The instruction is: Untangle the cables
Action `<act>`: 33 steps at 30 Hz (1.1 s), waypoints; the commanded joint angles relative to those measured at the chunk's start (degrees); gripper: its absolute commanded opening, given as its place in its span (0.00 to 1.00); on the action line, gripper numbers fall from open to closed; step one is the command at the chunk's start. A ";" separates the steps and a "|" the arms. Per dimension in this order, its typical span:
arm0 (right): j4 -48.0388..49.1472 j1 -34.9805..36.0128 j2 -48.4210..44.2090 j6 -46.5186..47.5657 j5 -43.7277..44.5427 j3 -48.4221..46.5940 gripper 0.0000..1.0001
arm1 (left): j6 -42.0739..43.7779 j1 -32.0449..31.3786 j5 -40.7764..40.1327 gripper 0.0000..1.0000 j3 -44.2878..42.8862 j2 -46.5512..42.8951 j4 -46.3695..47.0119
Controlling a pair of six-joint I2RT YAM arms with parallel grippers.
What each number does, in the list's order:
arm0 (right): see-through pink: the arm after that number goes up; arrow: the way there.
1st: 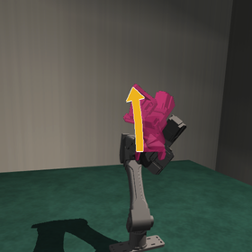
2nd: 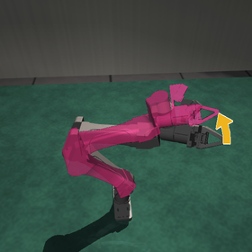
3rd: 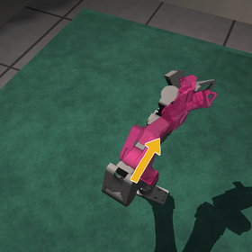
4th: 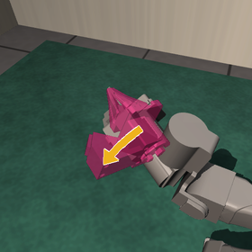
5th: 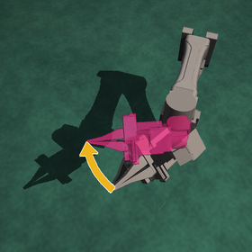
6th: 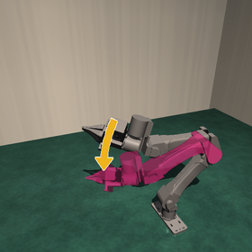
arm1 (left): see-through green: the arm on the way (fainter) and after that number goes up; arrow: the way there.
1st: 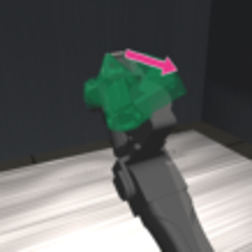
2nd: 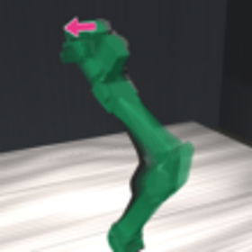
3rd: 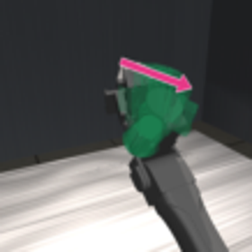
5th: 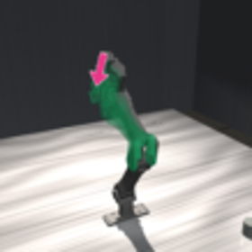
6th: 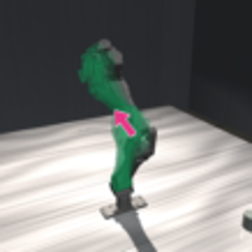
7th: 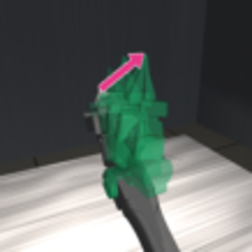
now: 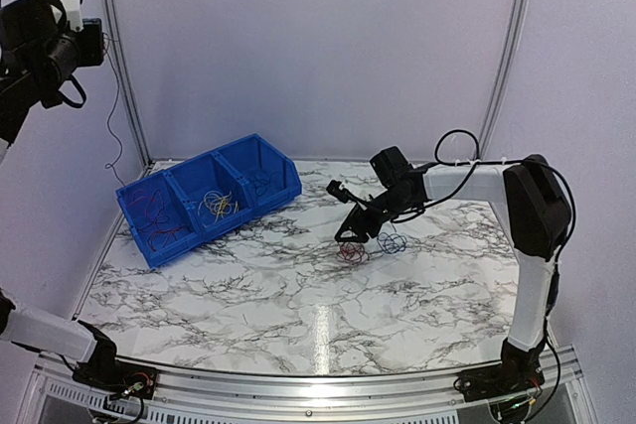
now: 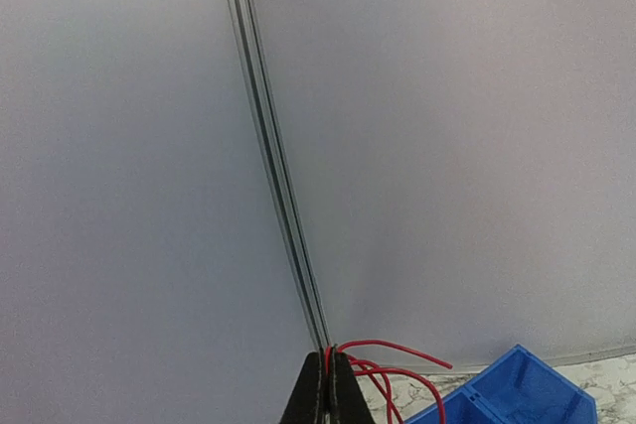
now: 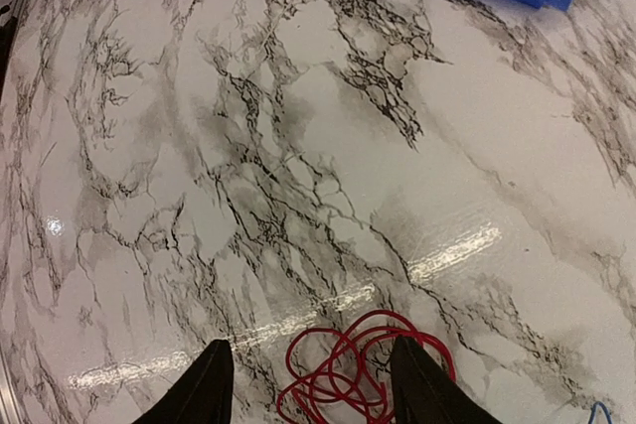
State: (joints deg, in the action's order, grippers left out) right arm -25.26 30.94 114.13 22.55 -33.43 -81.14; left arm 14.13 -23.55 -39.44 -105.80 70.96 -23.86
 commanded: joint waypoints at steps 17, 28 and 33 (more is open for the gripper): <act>-2.59 -0.35 2.42 1.01 -1.99 -2.26 0.54 | -13.66 10.12 12.71 0.00 35.45 -4.84 5.21; -2.96 -0.36 2.50 1.33 -2.15 -2.53 0.54 | -25.21 13.80 24.38 0.00 48.19 3.67 5.07; -3.59 -0.36 2.21 1.60 -2.42 -2.99 0.54 | -27.42 16.37 30.59 0.00 47.46 11.63 4.25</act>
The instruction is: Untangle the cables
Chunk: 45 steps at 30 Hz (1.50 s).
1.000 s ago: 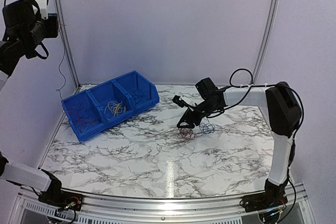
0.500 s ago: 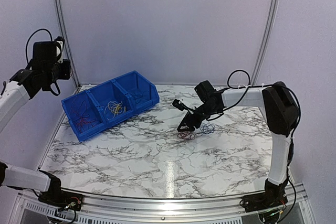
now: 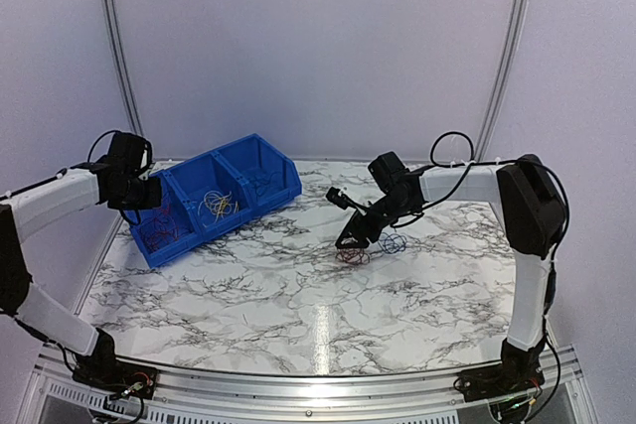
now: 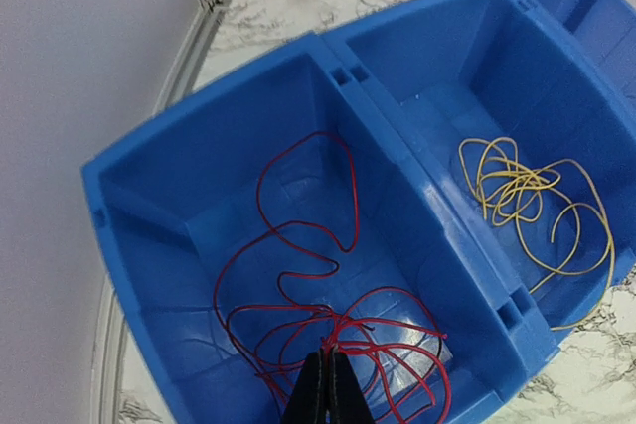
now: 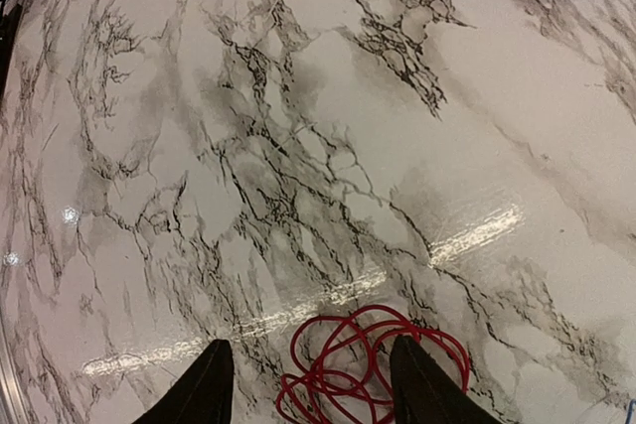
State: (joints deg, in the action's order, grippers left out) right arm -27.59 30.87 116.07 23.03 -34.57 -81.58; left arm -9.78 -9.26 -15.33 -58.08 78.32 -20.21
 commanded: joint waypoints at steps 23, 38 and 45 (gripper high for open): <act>-6.34 -3.02 -7.58 0.56 1.21 2.59 0.56 | -4.73 -23.07 3.03 0.52 11.72 -22.23 17.72; -8.27 -2.88 3.58 -4.52 -4.67 -6.66 0.50 | -11.30 -44.19 -7.62 0.58 13.37 -4.47 28.87; -5.76 -2.89 2.18 -3.99 -6.18 -5.36 0.03 | -11.71 -44.71 -6.99 0.58 11.14 7.30 39.06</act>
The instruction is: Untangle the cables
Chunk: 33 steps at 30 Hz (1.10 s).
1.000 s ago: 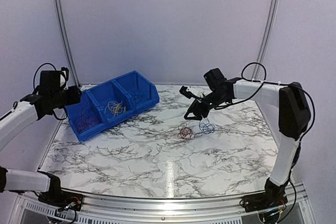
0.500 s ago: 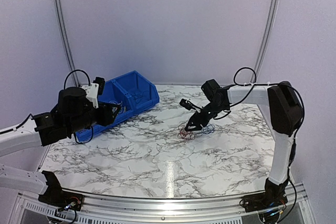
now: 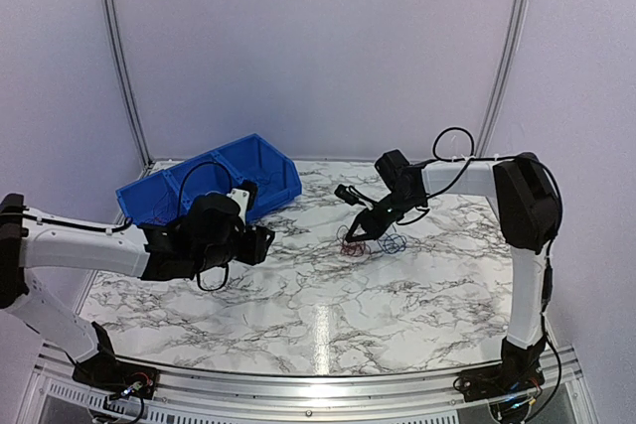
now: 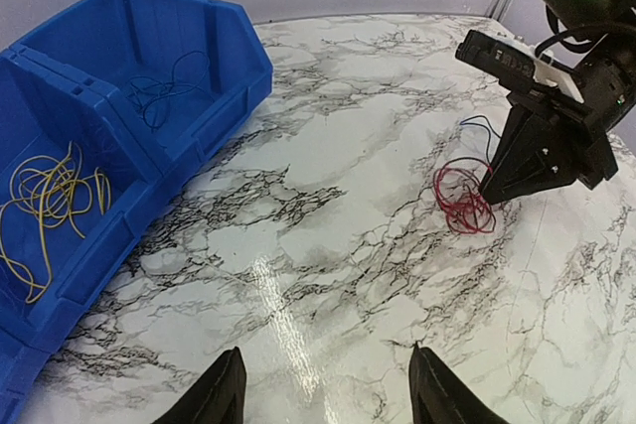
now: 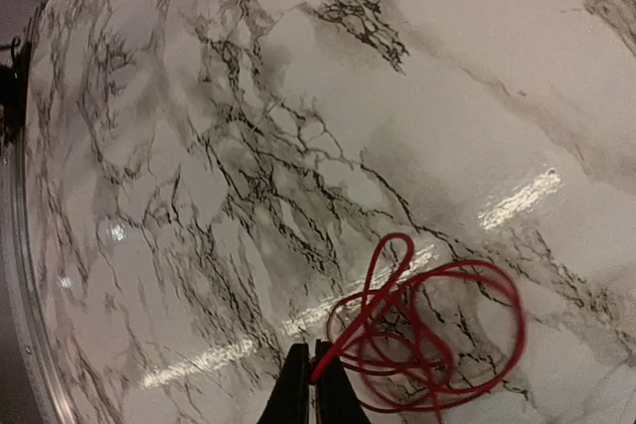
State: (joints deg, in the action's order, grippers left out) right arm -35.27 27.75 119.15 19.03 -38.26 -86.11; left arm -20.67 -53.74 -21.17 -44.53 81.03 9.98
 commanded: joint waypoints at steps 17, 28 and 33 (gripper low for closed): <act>2.40 2.00 -9.50 3.13 -10.96 4.02 0.00 | -3.43 -1.54 10.91 0.53 -9.28 27.23 36.87; 0.76 3.89 -10.71 5.40 -13.93 3.36 0.00 | -5.29 -1.76 9.05 0.37 -14.26 34.58 39.15; -1.77 4.73 -13.25 8.47 -16.13 2.95 0.00 | -4.83 -1.72 7.26 0.25 -19.66 41.01 39.86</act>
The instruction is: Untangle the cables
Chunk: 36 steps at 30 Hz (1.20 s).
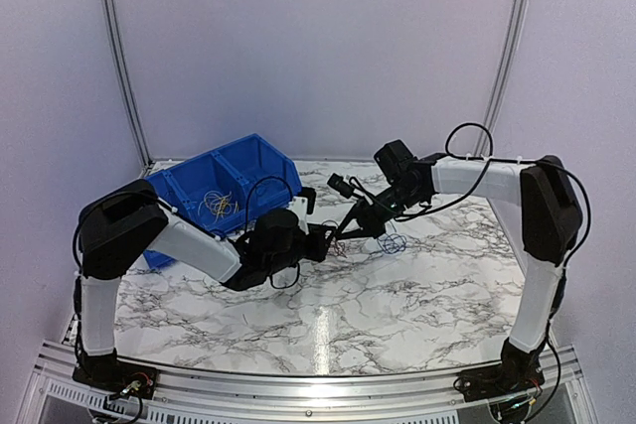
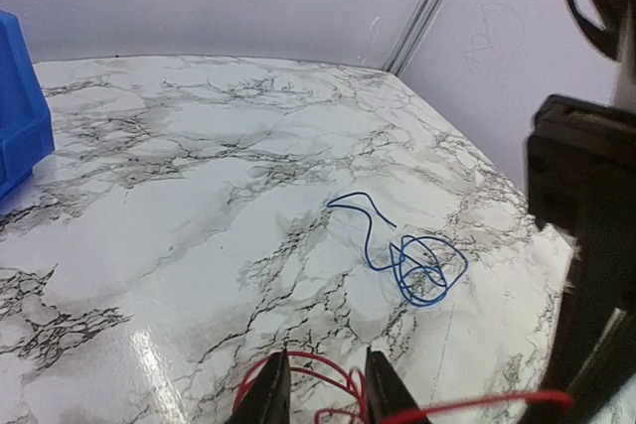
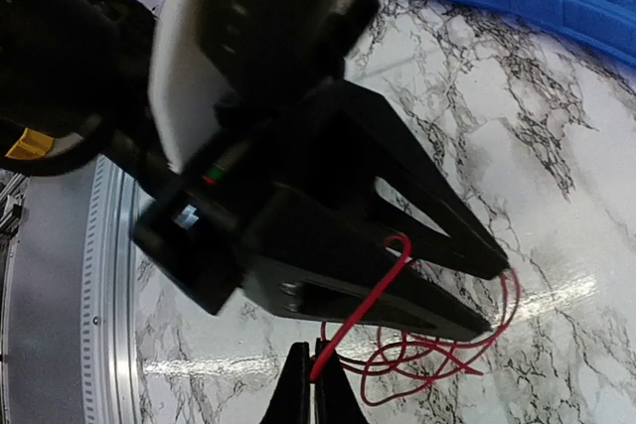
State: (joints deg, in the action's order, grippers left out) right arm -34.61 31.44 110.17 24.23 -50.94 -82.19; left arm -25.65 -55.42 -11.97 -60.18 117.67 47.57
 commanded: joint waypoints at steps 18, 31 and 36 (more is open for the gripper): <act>-19.80 2.02 -17.35 6.12 -20.16 -22.65 0.00 | -2.82 0.84 -4.13 0.02 -9.60 14.25 4.05; -19.04 1.39 -21.35 7.95 -12.98 -16.29 0.00 | 1.97 0.75 -1.43 0.00 8.42 1.33 11.55; -19.26 0.83 -23.45 9.37 -12.50 -14.23 0.00 | 5.54 0.75 -6.90 0.00 20.98 -10.76 11.70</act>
State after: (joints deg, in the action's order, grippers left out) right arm -53.28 32.84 90.02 31.66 -64.51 -96.51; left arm -23.79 -54.76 -14.31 -45.76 116.40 55.18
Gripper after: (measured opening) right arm 0.022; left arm 0.008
